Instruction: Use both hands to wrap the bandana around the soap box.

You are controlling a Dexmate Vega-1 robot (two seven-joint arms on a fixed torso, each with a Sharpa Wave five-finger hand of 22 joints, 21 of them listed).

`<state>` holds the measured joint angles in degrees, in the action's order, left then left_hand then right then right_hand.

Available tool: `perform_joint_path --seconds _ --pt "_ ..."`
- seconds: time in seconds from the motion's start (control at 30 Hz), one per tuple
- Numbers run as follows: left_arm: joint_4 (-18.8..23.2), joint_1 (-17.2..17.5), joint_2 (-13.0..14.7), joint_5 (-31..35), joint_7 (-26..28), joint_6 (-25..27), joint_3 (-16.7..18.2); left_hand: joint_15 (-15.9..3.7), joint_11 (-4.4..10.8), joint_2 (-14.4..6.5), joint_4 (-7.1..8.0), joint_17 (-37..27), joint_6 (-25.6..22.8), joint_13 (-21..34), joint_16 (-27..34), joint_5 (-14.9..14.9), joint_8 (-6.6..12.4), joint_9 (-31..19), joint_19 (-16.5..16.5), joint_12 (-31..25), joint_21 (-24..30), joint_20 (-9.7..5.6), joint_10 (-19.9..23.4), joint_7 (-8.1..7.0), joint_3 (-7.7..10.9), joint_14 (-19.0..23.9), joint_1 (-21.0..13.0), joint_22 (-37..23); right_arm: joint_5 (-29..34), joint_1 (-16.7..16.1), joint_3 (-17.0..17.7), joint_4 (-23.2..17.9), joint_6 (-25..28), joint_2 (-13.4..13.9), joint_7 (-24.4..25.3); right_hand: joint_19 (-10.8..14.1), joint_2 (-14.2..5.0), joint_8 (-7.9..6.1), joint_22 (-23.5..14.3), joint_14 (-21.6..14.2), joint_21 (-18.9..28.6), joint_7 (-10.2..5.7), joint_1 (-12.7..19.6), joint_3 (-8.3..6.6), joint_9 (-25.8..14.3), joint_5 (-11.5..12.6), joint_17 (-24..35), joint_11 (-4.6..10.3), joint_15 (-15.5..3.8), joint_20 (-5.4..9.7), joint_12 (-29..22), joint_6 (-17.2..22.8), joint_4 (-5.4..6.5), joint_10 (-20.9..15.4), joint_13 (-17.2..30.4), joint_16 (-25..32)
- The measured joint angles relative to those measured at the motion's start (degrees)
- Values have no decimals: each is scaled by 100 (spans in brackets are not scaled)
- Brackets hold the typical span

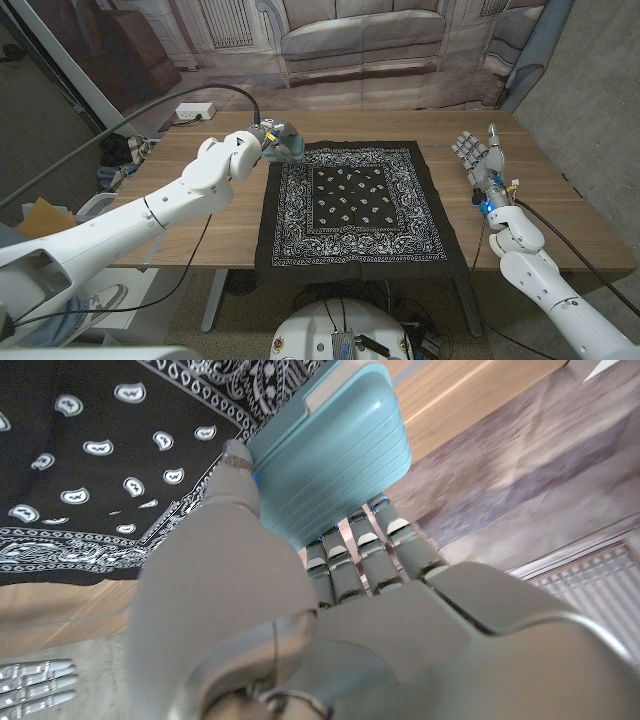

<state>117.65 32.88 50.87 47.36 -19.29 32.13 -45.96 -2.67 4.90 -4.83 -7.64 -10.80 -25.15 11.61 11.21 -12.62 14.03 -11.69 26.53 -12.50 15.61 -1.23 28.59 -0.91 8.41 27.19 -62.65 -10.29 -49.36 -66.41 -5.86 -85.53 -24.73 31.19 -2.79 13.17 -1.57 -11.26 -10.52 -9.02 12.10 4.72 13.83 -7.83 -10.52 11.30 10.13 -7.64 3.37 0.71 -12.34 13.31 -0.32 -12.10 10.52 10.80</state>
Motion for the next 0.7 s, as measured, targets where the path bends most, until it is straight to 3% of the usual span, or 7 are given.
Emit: perform_joint_path --seconds 0.3,0.7 --pt "-459 -97 -361 286 547 -1038 -102 1 24 -6 0 0 30 0 -1 1 -21 3 -39 12 -39 -39 -41 -31 0 -62 -6 0 -107 -41 134 106 -20 39 -118 0 0 0 0 -23 0 0 0 0 0 0 0 0 20 0 0 0 0 0 0 0" --pt "-909 -252 -643 336 802 -2273 -158 1 79 -6 0 16 -34 -3 -1 47 -51 12 16 17 -40 -93 14 -95 0 -61 -6 2 -162 -70 233 88 -21 60 -149 0 0 0 0 -23 0 -1 0 0 0 0 0 0 20 0 0 -1 0 0 0 0"
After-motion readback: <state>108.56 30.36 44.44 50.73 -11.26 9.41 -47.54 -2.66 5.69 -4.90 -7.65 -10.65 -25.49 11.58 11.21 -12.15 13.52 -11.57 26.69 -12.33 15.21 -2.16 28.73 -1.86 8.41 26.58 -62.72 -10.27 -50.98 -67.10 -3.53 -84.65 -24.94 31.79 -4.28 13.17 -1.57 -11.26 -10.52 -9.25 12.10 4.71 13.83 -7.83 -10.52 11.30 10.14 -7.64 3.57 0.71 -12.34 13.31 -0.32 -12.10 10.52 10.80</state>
